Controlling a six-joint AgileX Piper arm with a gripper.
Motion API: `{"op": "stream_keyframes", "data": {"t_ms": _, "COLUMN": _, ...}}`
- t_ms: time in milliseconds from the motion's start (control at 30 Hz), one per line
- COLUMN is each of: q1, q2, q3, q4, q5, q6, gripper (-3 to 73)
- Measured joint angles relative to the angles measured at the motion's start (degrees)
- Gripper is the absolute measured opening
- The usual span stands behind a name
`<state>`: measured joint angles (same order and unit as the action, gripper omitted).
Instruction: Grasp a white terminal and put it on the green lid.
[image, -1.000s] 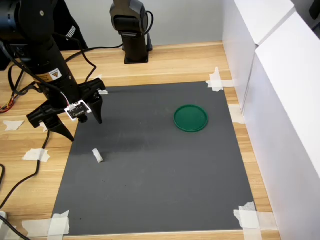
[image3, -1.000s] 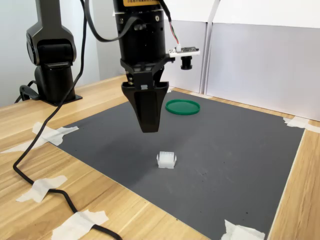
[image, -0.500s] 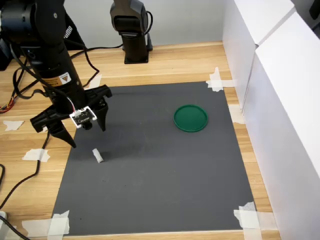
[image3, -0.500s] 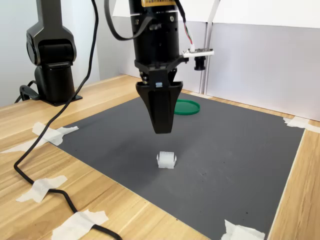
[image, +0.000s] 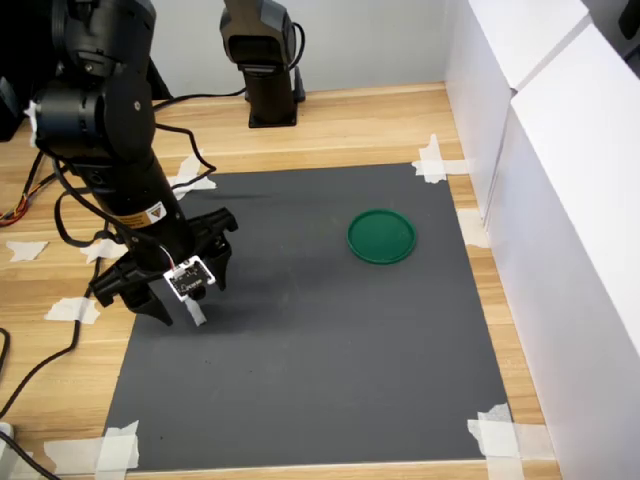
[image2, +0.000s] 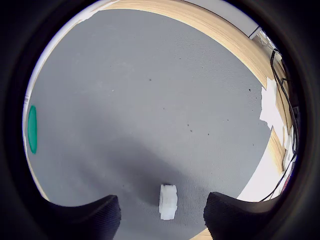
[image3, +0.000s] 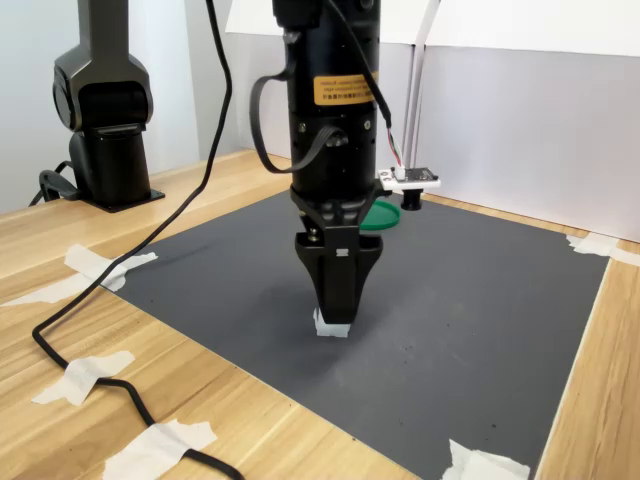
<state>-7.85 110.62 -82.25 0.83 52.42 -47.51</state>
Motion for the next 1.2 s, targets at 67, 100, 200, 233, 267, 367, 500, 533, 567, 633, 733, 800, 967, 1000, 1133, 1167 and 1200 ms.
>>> {"op": "stream_keyframes", "data": {"t_ms": 67, "q1": -0.01, "q2": 0.04, "q3": 0.0, "q4": -0.49, "q5": -0.82, "q6": 1.01, "gripper": 70.0}}
{"op": "stream_keyframes", "data": {"t_ms": 100, "q1": -0.01, "q2": 0.04, "q3": 0.0, "q4": -0.83, "q5": -1.02, "q6": 1.23, "gripper": 70.0}}
{"op": "stream_keyframes", "data": {"t_ms": 200, "q1": -0.01, "q2": 0.55, "q3": 0.0, "q4": -1.27, "q5": -1.08, "q6": 1.64, "gripper": 70.0}}
{"op": "stream_keyframes", "data": {"t_ms": 233, "q1": -0.01, "q2": 0.82, "q3": 0.0, "q4": -1.33, "q5": -1.08, "q6": 1.74, "gripper": 70.0}}
{"op": "stream_keyframes", "data": {"t_ms": 267, "q1": -0.01, "q2": 1.15, "q3": 0.0, "q4": -1.46, "q5": -1.08, "q6": 1.79, "gripper": 70.0}}
{"op": "stream_keyframes", "data": {"t_ms": 367, "q1": -0.01, "q2": 1.91, "q3": 0.0, "q4": -1.93, "q5": -1.08, "q6": 2.25, "gripper": 70.0}}
{"op": "stream_keyframes", "data": {"t_ms": 500, "q1": -0.01, "q2": 2.53, "q3": 0.0, "q4": -2.29, "q5": -1.15, "q6": 2.59, "gripper": 70.0}}
{"op": "stream_keyframes", "data": {"t_ms": 533, "q1": -0.01, "q2": 2.78, "q3": 0.0, "q4": -2.35, "q5": -1.15, "q6": 2.59, "gripper": 70.0}}
{"op": "stream_keyframes", "data": {"t_ms": 567, "q1": -0.01, "q2": 3.07, "q3": 0.0, "q4": -2.35, "q5": -1.15, "q6": 2.59, "gripper": 70.0}}
{"op": "stream_keyframes", "data": {"t_ms": 633, "q1": -0.01, "q2": 3.35, "q3": 0.0, "q4": -2.35, "q5": -1.15, "q6": 2.59, "gripper": 69.6}}
{"op": "stream_keyframes", "data": {"t_ms": 733, "q1": -0.01, "q2": 3.35, "q3": 0.0, "q4": -2.35, "q5": -1.2, "q6": 2.59, "gripper": 67.0}}
{"op": "stream_keyframes", "data": {"t_ms": 800, "q1": -0.01, "q2": 3.35, "q3": 0.0, "q4": -2.35, "q5": -1.2, "q6": 2.59, "gripper": 62.8}}
{"op": "stream_keyframes", "data": {"t_ms": 967, "q1": -0.01, "q2": 3.92, "q3": 0.0, "q4": -2.35, "q5": -1.14, "q6": 2.87, "gripper": 44.3}}
{"op": "stream_keyframes", "data": {"t_ms": 1000, "q1": -0.01, "q2": 4.16, "q3": 0.0, "q4": -2.35, "q5": -1.14, "q6": 3.13, "gripper": 39.5}}
{"op": "stream_keyframes", "data": {"t_ms": 1133, "q1": -0.01, "q2": 4.3, "q3": -0.12, "q4": -2.12, "q5": -0.95, "q6": 3.85, "gripper": 22.0}}
{"op": "stream_keyframes", "data": {"t_ms": 1167, "q1": -0.01, "q2": 4.3, "q3": -0.12, "q4": -2.13, "q5": -0.95, "q6": 4.07, "gripper": 17.5}}
{"op": "stream_keyframes", "data": {"t_ms": 1200, "q1": -0.01, "q2": 4.3, "q3": -0.12, "q4": -2.13, "q5": -0.89, "q6": 4.12, "gripper": 13.2}}
